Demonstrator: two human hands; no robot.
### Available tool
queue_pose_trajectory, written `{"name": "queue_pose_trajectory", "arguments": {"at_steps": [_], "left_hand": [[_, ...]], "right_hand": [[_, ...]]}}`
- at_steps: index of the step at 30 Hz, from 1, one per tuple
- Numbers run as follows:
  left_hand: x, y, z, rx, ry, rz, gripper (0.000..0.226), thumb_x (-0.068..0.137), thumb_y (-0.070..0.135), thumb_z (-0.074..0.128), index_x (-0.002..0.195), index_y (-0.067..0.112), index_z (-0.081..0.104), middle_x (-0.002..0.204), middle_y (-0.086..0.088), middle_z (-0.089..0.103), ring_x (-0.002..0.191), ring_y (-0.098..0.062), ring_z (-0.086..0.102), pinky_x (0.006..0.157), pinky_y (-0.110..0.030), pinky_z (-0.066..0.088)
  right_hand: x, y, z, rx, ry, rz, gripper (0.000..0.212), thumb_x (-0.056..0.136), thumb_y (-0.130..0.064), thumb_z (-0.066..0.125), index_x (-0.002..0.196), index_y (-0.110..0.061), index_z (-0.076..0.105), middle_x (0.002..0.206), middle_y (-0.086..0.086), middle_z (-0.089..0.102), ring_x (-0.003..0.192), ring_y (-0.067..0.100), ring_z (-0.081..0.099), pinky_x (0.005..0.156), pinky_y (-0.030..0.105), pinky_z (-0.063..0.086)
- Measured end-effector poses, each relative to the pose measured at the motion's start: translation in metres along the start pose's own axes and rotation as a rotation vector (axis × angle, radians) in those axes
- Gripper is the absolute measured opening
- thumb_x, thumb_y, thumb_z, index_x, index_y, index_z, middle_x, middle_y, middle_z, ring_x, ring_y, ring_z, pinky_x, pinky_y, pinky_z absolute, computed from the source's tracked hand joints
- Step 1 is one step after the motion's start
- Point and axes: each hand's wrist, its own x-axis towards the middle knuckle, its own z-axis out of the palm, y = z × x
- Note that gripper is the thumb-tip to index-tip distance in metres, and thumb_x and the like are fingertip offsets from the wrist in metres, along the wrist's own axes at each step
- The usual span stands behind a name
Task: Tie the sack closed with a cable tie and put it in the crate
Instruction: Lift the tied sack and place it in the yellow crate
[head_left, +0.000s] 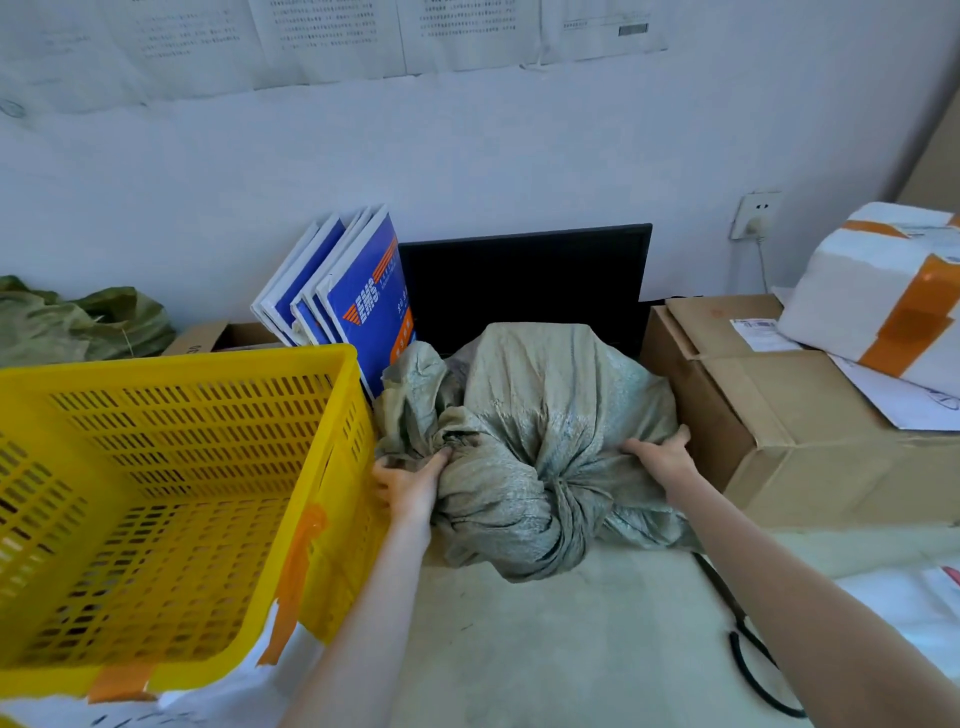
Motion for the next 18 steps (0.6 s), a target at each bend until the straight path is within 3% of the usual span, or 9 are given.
{"name": "queue_pose_trajectory", "arguments": {"at_steps": [1, 3, 6, 8, 10, 12, 14, 18], "left_hand": [[0.002, -0.001, -0.001, -0.043, -0.039, -0.090, 0.110, 0.064, 0.044, 0.086, 0.146, 0.018, 0.018, 0.148, -0.015, 0.031, 0.133, -0.036, 0.036, 0.108, -0.049, 0.036], [0.005, -0.004, -0.004, -0.155, -0.176, -0.279, 0.124, 0.048, 0.057, 0.089, 0.147, 0.018, 0.025, 0.146, -0.014, 0.042, 0.129, -0.039, 0.044, 0.099, -0.053, 0.042], [0.011, -0.014, -0.008, -0.182, -0.301, -0.372, 0.116, 0.037, 0.059, 0.089, 0.138, 0.021, 0.046, 0.132, -0.015, 0.057, 0.113, -0.041, 0.057, 0.081, -0.058, 0.052], [0.004, -0.011, -0.007, -0.210, -0.268, -0.332, 0.082, 0.062, 0.048, 0.083, 0.130, 0.016, 0.053, 0.127, -0.014, 0.061, 0.111, -0.040, 0.059, 0.084, -0.058, 0.051], [-0.004, -0.009, -0.002, -0.297, -0.163, -0.289, 0.048, 0.083, 0.029, 0.071, 0.124, 0.011, 0.054, 0.120, -0.012, 0.059, 0.115, -0.039, 0.056, 0.084, -0.051, 0.048], [-0.006, -0.011, 0.005, -0.389, -0.060, -0.229, 0.047, 0.087, 0.016, 0.067, 0.130, 0.010, 0.051, 0.125, -0.012, 0.058, 0.117, -0.039, 0.055, 0.087, -0.050, 0.047], [-0.004, -0.016, 0.011, -0.472, 0.032, -0.165, 0.048, 0.084, 0.010, 0.067, 0.130, 0.013, 0.052, 0.131, -0.014, 0.058, 0.116, -0.039, 0.055, 0.095, -0.059, 0.044], [-0.002, -0.021, 0.016, -0.534, 0.112, -0.142, 0.042, 0.083, 0.004, 0.065, 0.124, 0.012, 0.058, 0.126, -0.015, 0.061, 0.111, -0.038, 0.058, 0.094, -0.066, 0.042]], "right_hand": [[0.001, 0.001, -0.002, 0.062, -0.030, 0.021, 0.109, 0.077, -0.031, 0.075, 0.151, -0.024, -0.005, 0.147, 0.016, 0.034, 0.123, 0.040, 0.046, 0.098, 0.046, 0.044], [0.003, 0.002, -0.005, 0.161, -0.071, 0.050, 0.100, 0.080, -0.029, 0.072, 0.151, -0.025, 0.002, 0.143, 0.014, 0.040, 0.118, 0.039, 0.050, 0.092, 0.044, 0.047], [0.032, 0.023, -0.007, 0.227, -0.019, 0.046, 0.084, 0.080, -0.043, 0.066, 0.149, -0.030, 0.022, 0.139, 0.010, 0.049, 0.114, 0.038, 0.054, 0.099, 0.049, 0.046], [0.039, 0.031, -0.007, 0.259, 0.048, 0.017, 0.069, 0.084, -0.045, 0.060, 0.146, -0.026, 0.035, 0.139, 0.012, 0.051, 0.117, 0.038, 0.053, 0.103, 0.048, 0.043], [0.011, 0.018, -0.008, 0.249, 0.147, -0.014, 0.049, 0.096, -0.034, 0.047, 0.142, -0.017, 0.043, 0.139, 0.014, 0.051, 0.122, 0.038, 0.049, 0.104, 0.041, 0.040], [0.005, 0.015, -0.006, 0.289, 0.227, -0.030, 0.042, 0.100, -0.026, 0.041, 0.139, -0.011, 0.048, 0.138, 0.017, 0.051, 0.124, 0.038, 0.047, 0.102, 0.039, 0.039], [0.004, 0.015, -0.004, 0.359, 0.279, -0.036, 0.038, 0.100, -0.021, 0.042, 0.135, -0.008, 0.052, 0.135, 0.018, 0.054, 0.122, 0.038, 0.049, 0.100, 0.039, 0.040], [-0.001, 0.012, -0.008, 0.498, 0.320, -0.002, 0.033, 0.099, -0.018, 0.046, 0.125, -0.005, 0.059, 0.127, 0.019, 0.058, 0.116, 0.035, 0.053, 0.094, 0.035, 0.042]]}}
